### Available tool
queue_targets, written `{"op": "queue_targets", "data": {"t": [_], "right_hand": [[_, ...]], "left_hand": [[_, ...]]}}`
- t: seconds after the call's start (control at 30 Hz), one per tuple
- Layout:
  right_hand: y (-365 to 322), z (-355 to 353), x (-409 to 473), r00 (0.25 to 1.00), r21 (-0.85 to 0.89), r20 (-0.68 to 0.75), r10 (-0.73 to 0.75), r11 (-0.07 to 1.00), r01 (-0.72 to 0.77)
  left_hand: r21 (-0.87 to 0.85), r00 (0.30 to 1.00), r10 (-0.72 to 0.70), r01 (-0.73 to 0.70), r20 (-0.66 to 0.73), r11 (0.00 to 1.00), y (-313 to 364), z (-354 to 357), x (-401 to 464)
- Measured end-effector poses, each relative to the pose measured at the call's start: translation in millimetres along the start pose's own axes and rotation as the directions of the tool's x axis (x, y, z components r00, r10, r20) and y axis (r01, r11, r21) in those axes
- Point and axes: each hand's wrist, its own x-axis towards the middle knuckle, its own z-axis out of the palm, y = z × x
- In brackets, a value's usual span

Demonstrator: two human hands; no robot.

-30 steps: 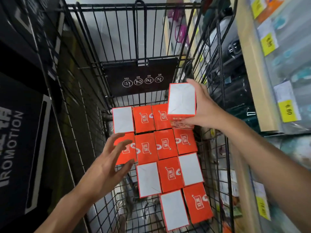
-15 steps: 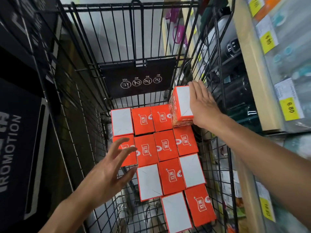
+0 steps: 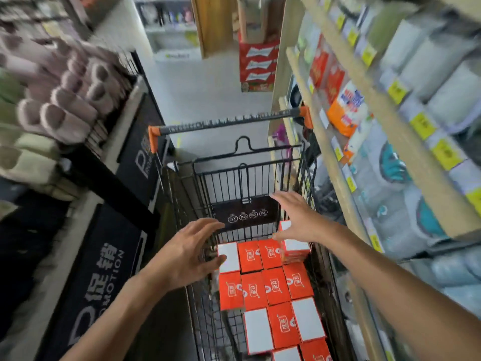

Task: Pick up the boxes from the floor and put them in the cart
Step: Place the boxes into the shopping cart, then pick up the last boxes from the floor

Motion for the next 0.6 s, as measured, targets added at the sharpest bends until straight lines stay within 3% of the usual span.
{"op": "queue_targets", "data": {"t": [0.23, 0.4, 0.6], "right_hand": [[-112.9, -100.1, -39.9, 0.963, 0.000, -0.078, -0.259, 0.966, 0.260], [-198.2, -119.5, -67.4, 0.858, -0.031, -0.095, -0.505, 0.863, 0.504], [-288.8, -122.6, -126.3, 0.711, -0.073, -0.118, -0.694, 0.720, 0.690]], "left_hand": [[0.223, 0.974, 0.003, 0.049, -0.227, 0.974, 41.6, -138.4, -75.7], [0.269, 0.925, -0.120, 0.226, -0.361, 0.936, 61.9, -203.9, -168.9], [0.252, 0.849, -0.239, 0.389, -0.471, 0.886, 71.5, -233.1, -286.2]]}}
